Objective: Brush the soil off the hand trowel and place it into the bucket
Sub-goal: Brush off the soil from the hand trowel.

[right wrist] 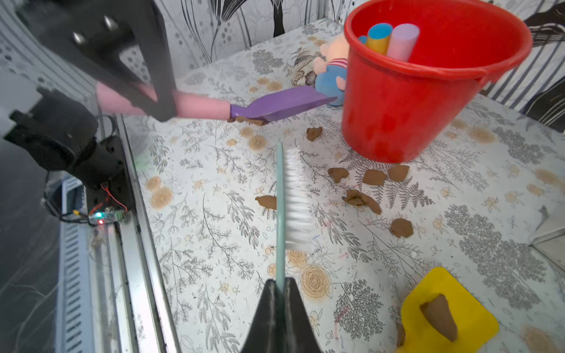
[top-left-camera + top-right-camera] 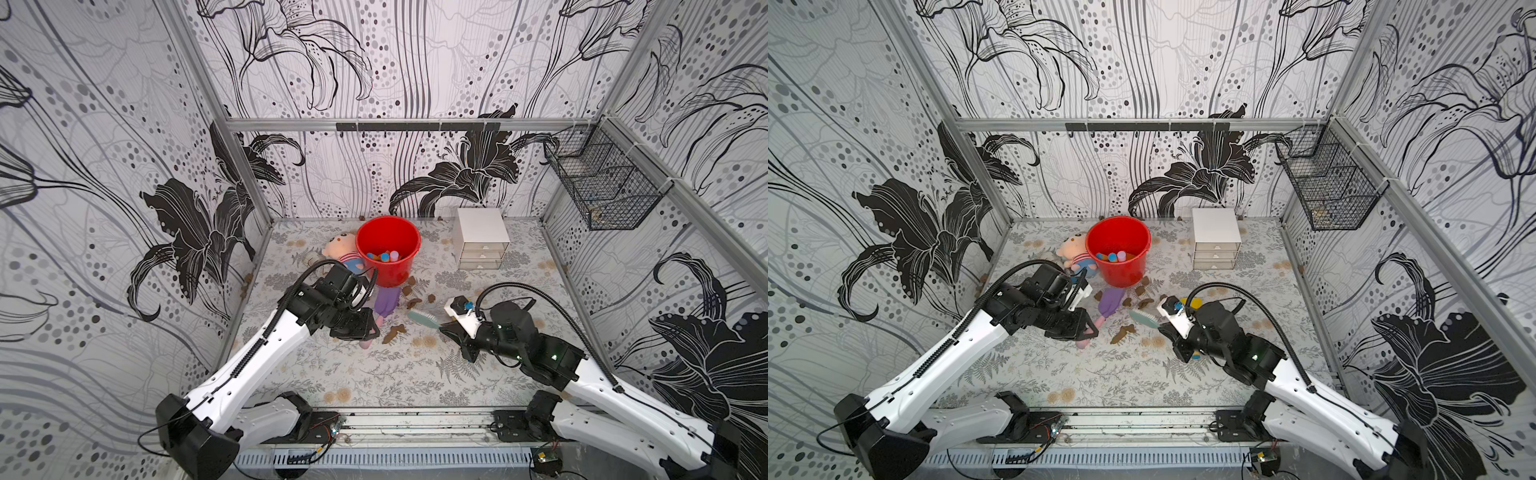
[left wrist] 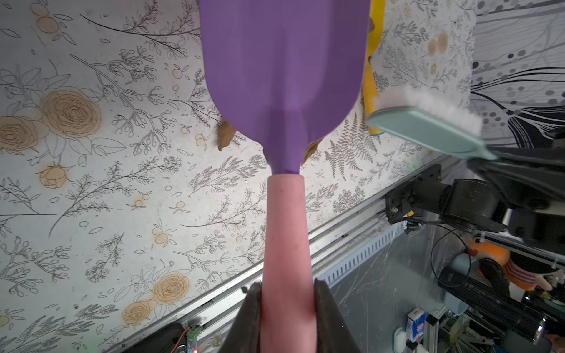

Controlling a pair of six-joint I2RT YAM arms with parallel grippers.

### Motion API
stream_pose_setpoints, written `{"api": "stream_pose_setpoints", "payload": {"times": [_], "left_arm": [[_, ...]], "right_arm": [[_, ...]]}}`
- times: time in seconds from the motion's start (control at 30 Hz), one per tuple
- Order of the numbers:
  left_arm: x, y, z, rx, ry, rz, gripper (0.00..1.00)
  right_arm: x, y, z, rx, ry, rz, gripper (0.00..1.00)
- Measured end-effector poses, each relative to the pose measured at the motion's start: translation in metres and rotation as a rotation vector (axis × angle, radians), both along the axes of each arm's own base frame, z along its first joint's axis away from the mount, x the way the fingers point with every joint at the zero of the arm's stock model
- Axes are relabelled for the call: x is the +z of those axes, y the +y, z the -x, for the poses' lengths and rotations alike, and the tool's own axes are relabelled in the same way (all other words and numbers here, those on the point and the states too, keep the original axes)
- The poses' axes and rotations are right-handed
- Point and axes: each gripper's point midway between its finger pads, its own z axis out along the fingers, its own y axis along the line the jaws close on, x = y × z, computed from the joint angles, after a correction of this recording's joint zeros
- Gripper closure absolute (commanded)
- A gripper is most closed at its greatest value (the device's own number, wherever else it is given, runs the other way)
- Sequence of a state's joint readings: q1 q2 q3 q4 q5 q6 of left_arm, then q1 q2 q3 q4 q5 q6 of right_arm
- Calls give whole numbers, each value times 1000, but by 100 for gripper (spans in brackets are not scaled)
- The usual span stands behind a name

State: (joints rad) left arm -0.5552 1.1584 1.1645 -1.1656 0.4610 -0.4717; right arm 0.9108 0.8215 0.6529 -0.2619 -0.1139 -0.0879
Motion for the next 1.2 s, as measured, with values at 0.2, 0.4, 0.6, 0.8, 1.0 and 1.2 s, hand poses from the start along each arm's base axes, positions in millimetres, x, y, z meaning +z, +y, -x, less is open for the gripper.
{"api": "stream_pose_setpoints", "payload": {"times": [0.2,0.4,0.6,0.8,1.0,1.2], "left_arm": [[5,-4,7,2,49,27,100],[-4,-7,11,-7,104,2,100],[-13,-17,19,-54,136,-28,100],[-16,-21,23,-77,142,-37,100],[-17,-20,18,-69,119,-52,100],[-15,-18,16,-63,108,-65,100]], "right_arm": [[-25,36,37,226,-216,207,100],[-37,57,56,361,-388,317,100],[-27,65,55,380,-482,309,100],[-23,60,36,278,-511,339,100],[-34,36,7,138,-437,408,100],[-48,36,21,188,-401,461,100]]}}
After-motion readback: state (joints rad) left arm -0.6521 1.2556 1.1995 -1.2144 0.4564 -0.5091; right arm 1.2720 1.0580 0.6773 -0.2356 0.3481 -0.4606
